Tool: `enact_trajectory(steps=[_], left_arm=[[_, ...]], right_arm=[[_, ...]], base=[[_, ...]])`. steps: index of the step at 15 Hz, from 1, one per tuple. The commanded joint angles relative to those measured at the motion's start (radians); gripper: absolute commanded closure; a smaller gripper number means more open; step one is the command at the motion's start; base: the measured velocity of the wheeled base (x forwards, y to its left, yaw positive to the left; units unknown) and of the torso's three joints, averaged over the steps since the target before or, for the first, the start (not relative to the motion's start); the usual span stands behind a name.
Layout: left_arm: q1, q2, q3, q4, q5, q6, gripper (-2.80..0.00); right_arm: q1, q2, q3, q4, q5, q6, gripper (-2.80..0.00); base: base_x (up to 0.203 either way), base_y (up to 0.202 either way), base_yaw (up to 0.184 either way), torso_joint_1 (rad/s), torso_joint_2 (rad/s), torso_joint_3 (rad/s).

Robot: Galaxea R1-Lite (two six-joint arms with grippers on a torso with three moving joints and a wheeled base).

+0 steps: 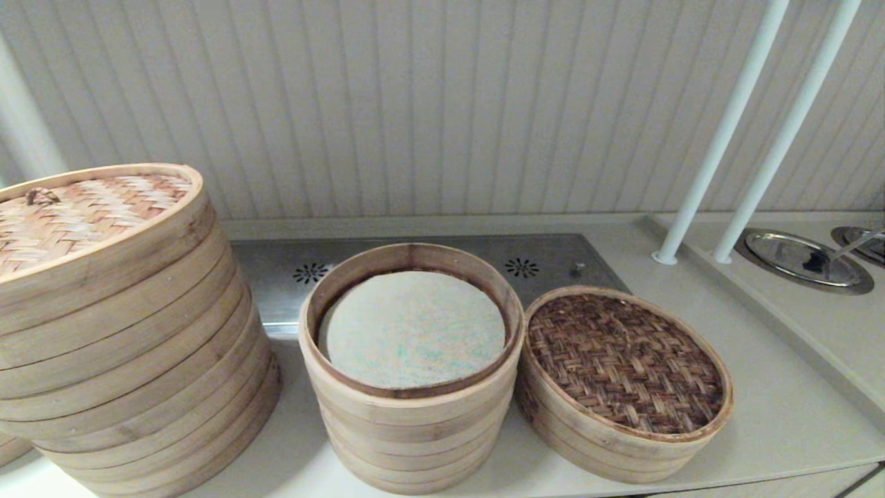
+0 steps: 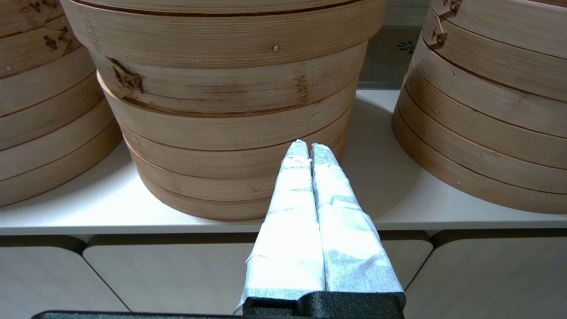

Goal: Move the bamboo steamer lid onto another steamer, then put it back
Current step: Pick up the steamer

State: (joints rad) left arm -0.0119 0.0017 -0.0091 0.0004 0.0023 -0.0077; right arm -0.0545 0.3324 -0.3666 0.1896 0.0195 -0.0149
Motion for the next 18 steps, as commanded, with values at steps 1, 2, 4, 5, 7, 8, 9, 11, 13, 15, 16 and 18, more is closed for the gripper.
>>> enact_trajectory(steps=[1,2,4,5,7,8,9,11,13,15,16,18], left_arm=[[0.0,0.0,0.0,0.0,0.001,0.0,0.0],[0.0,0.0,0.0,0.0,0.0,0.0,0.0],[0.0,0.0,0.0,0.0,0.001,0.0,0.0],[0.0,0.0,0.0,0.0,0.001,0.0,0.0],[0.0,0.0,0.0,0.0,0.001,-0.001,0.0],[0.0,0.0,0.0,0.0,0.001,-0.001,0.0],[0.0,0.0,0.0,0.0,0.001,-0.001,0.0],[0.0,0.0,0.0,0.0,0.001,0.0,0.0],[0.0,0.0,0.0,0.0,0.001,-0.001,0.0],[0.0,0.0,0.0,0.0,0.001,0.0,0.0],[0.0,0.0,0.0,0.0,0.001,0.0,0.0],[0.0,0.0,0.0,0.0,0.001,0.0,0.0]], right_arm=[[-0.033,0.194,-0.085,-0.002,0.023,0.0,0.0],[-0.034,0.24,-0.114,-0.002,0.031,0.001,0.0],[-0.01,0.351,-0.146,-0.003,0.043,0.001,0.0],[0.017,0.401,-0.158,-0.003,0.05,0.005,0.0],[0.083,0.518,-0.175,-0.004,0.053,0.052,0.0],[0.111,0.569,-0.18,-0.005,0.053,0.082,0.0],[0.126,0.604,-0.184,-0.006,0.053,0.101,0.0],[0.133,0.638,-0.181,-0.053,0.051,0.108,0.0],[0.126,0.685,-0.144,-0.179,0.039,0.087,0.0],[0.116,0.753,-0.123,-0.259,0.032,0.047,0.0],[0.104,0.793,-0.12,-0.297,0.032,0.018,0.0],[0.057,0.86,-0.117,-0.381,0.035,-0.014,0.0]], base=[[0.0,0.0,0.0,0.0,0.0,0.0],[0.0,0.0,0.0,0.0,0.0,0.0],[0.0,0.0,0.0,0.0,0.0,0.0],[0.0,0.0,0.0,0.0,0.0,0.0],[0.0,0.0,0.0,0.0,0.0,0.0],[0.0,0.0,0.0,0.0,0.0,0.0],[0.0,0.0,0.0,0.0,0.0,0.0],[0.0,0.0,0.0,0.0,0.0,0.0],[0.0,0.0,0.0,0.0,0.0,0.0],[0.0,0.0,0.0,0.0,0.0,0.0],[0.0,0.0,0.0,0.0,0.0,0.0],[0.0,0.0,0.0,0.0,0.0,0.0]])
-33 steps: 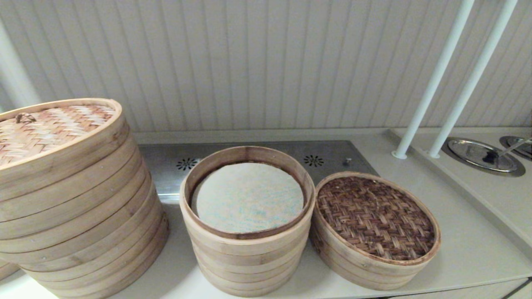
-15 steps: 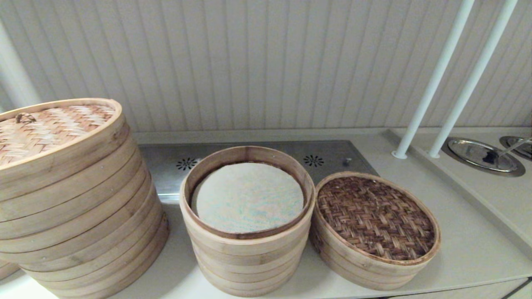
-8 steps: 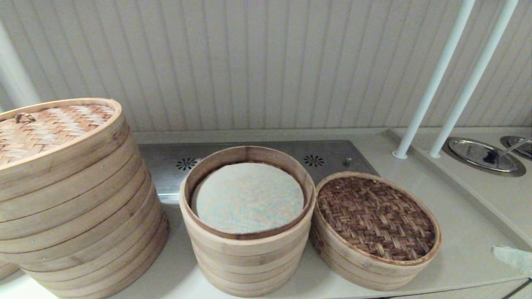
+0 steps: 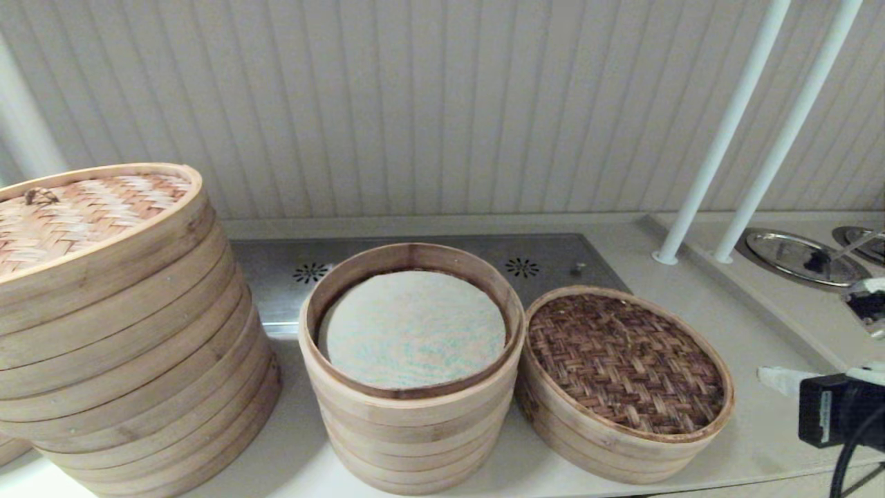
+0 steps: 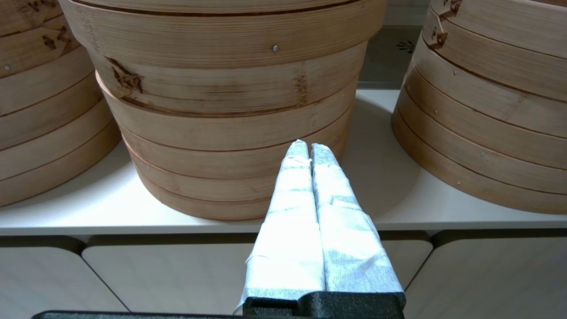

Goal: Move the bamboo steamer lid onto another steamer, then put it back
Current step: Pick up the steamer

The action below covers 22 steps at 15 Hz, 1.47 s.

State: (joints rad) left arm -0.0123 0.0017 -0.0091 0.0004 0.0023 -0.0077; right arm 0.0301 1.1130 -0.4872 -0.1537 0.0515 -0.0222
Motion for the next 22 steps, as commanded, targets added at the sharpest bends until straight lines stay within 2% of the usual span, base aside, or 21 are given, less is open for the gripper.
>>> enact_trajectory(steps=[1,4,5,7,8,10,17,20,22], left_arm=[[0.0,0.0,0.0,0.0,-0.001,-0.001,0.0],[0.0,0.0,0.0,0.0,-0.001,0.0,0.0],[0.0,0.0,0.0,0.0,0.0,0.0,0.0],[0.0,0.0,0.0,0.0,0.001,0.0,0.0],[0.0,0.0,0.0,0.0,0.001,0.0,0.0],[0.0,0.0,0.0,0.0,0.001,0.0,0.0],[0.0,0.0,0.0,0.0,0.001,0.0,0.0],[0.0,0.0,0.0,0.0,0.001,0.0,0.0],[0.0,0.0,0.0,0.0,0.001,0.0,0.0]], right_arm=[[-0.034,0.096,0.004,-0.069,0.009,-0.011,0.0],[-0.033,0.143,-0.004,-0.091,0.019,-0.041,0.0],[-0.049,0.179,-0.007,-0.137,0.033,-0.055,0.0],[-0.07,0.207,-0.008,-0.205,0.098,-0.065,0.0],[-0.07,0.208,-0.008,-0.205,0.099,-0.065,-2.8],[-0.057,0.227,-0.004,-0.203,0.129,-0.064,-2.8],[0.021,0.335,-0.053,-0.205,0.126,-0.024,-2.8],[0.1,0.356,-0.063,-0.207,0.109,-0.018,-2.8],[0.114,0.385,-0.081,-0.209,0.084,-0.014,-2.8]], base=[[0.0,0.0,0.0,0.0,0.0,0.0],[0.0,0.0,0.0,0.0,0.0,0.0],[0.0,0.0,0.0,0.0,0.0,0.0],[0.0,0.0,0.0,0.0,0.0,0.0],[0.0,0.0,0.0,0.0,0.0,0.0],[0.0,0.0,0.0,0.0,0.0,0.0],[0.0,0.0,0.0,0.0,0.0,0.0],[0.0,0.0,0.0,0.0,0.0,0.0],[0.0,0.0,0.0,0.0,0.0,0.0]])
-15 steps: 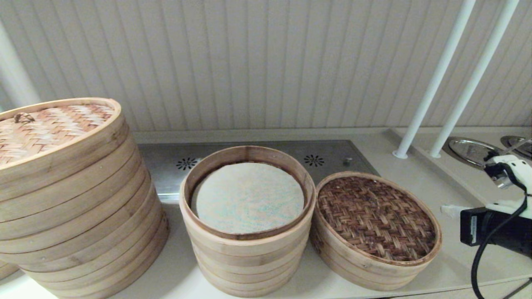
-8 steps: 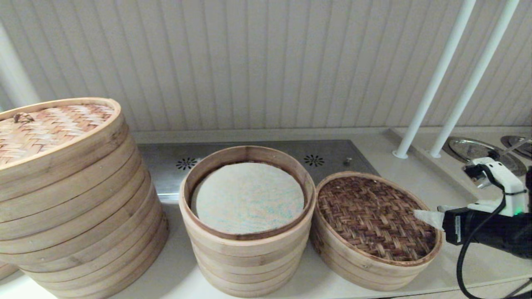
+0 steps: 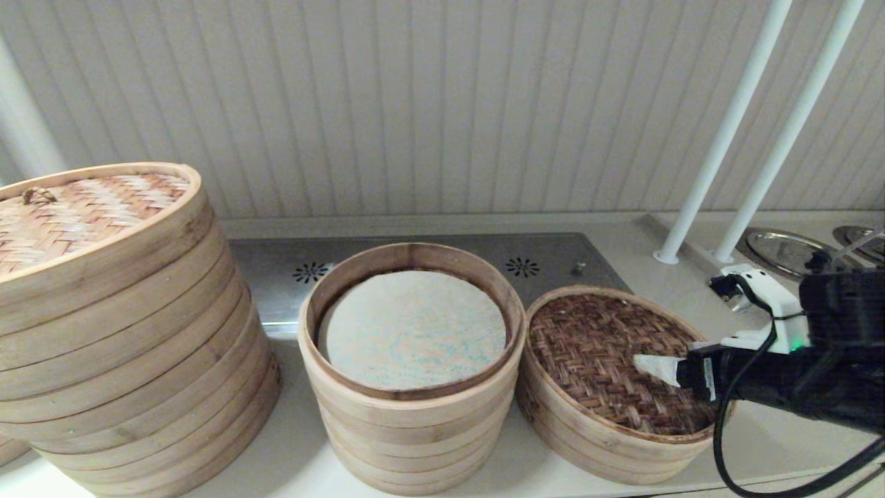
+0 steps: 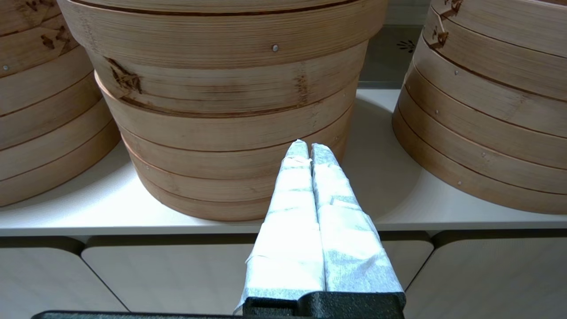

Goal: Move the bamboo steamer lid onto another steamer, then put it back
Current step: Pick up the steamer

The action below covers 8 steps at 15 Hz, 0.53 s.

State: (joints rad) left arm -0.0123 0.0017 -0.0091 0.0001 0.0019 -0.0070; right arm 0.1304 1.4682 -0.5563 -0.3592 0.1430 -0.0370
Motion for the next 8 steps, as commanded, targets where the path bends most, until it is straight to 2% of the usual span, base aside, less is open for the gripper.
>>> enact_trajectory(steps=[1,4,8], left_arm=[[0.0,0.0,0.0,0.0,0.001,-0.002,0.0],[0.0,0.0,0.0,0.0,0.001,-0.001,0.0],[0.0,0.0,0.0,0.0,0.001,-0.001,0.0]], right_arm=[[0.015,0.05,-0.026,-0.004,-0.017,0.003,-2.8],[0.017,0.087,-0.037,-0.06,-0.028,-0.001,-2.8],[0.045,0.173,-0.059,-0.163,-0.084,-0.002,-2.8]], base=[[0.0,0.0,0.0,0.0,0.0,0.0],[0.0,0.0,0.0,0.0,0.0,0.0],[0.0,0.0,0.0,0.0,0.0,0.0]])
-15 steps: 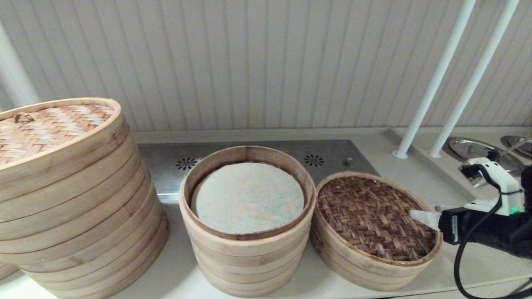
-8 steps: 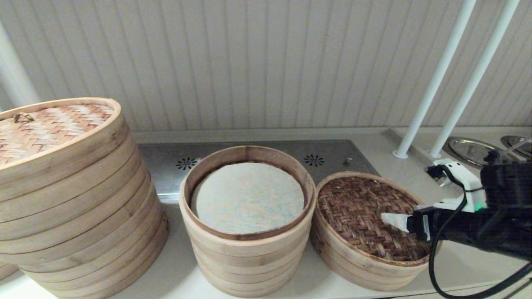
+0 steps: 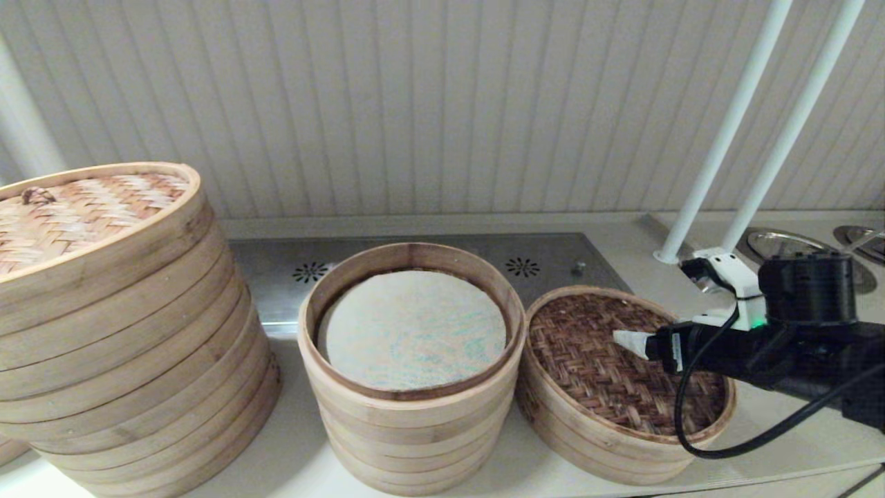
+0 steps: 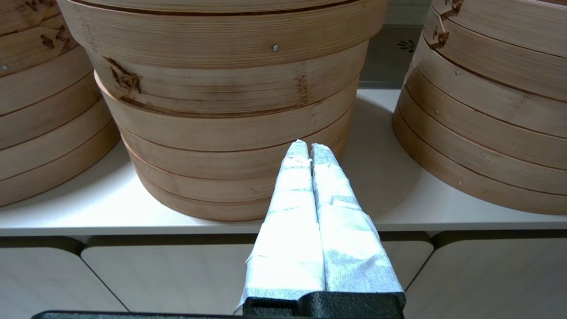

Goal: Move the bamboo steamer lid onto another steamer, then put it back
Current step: Pick up the steamer

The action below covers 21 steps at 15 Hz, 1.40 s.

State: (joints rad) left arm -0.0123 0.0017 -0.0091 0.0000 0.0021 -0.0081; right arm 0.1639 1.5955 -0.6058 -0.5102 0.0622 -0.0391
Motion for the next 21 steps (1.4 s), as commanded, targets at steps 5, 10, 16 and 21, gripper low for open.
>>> enact_trajectory(steps=[5,10,16,21], left_arm=[[0.0,0.0,0.0,0.0,0.0,0.0,0.0],[0.0,0.0,0.0,0.0,0.001,-0.001,0.0],[0.0,0.0,0.0,0.0,0.001,-0.001,0.0],[0.0,0.0,0.0,0.0,0.001,0.0,0.0]], right_arm=[[0.042,0.079,-0.044,-0.014,-0.024,0.004,-2.8],[0.042,0.095,-0.048,-0.014,-0.025,0.011,-2.8],[0.042,0.106,-0.051,-0.016,-0.024,0.042,0.0],[0.043,0.106,-0.046,-0.016,-0.024,0.046,0.0]], base=[[0.0,0.0,0.0,0.0,0.0,0.0],[0.0,0.0,0.0,0.0,0.0,0.0],[0.0,0.0,0.0,0.0,0.0,0.0],[0.0,0.0,0.0,0.0,0.0,0.0]])
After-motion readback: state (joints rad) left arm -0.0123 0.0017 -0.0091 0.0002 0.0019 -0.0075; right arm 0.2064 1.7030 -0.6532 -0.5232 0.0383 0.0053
